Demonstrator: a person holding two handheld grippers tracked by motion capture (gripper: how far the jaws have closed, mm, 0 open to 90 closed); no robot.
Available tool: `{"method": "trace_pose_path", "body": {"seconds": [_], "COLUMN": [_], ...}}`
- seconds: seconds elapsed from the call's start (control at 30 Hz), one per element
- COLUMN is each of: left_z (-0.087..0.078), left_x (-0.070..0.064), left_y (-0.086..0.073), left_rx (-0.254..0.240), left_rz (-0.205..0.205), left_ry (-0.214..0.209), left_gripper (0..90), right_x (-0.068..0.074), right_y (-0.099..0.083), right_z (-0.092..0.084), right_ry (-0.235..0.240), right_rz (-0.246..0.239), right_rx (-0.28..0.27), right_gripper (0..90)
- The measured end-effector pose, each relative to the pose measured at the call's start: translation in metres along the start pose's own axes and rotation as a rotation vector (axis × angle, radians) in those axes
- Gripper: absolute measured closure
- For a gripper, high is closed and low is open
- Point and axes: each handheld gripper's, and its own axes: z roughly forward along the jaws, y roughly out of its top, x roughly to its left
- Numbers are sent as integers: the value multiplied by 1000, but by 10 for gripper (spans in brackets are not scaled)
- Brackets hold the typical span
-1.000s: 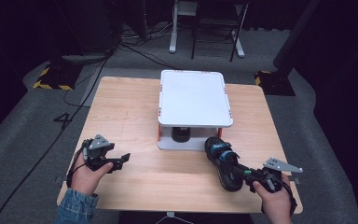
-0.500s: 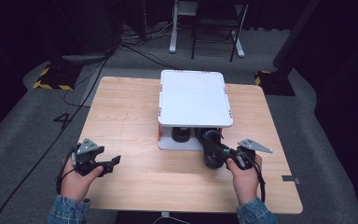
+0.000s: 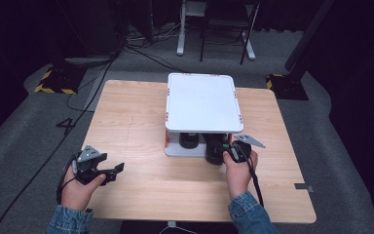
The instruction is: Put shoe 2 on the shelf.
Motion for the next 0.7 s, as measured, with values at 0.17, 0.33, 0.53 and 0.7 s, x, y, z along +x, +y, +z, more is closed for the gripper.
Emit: {"method": "trace_pose_path", "body": {"seconds": [0.17,0.33,0.53,0.7], "left_z": [-1,0,3,5], "left_x": [0,-1,-3,-6], "left_y": [1,1,2,3], "left_rx": [-5,-2,5,13], "left_rz": [3,9,10,14], "left_ry": [2,1,-3,-8], "left_gripper": [226,227,226,226], "right_x": [-1,-5,-6,-12], "right_y": [0,2,-3,-24], "right_z": [4,-2,-42,-63], "right_ry": [23,101,182,230], "right_rz": [-6,-55,-216,-348], "right_rx": [-15,-34,-69,72], "right_gripper": [643,404,339,602]}}
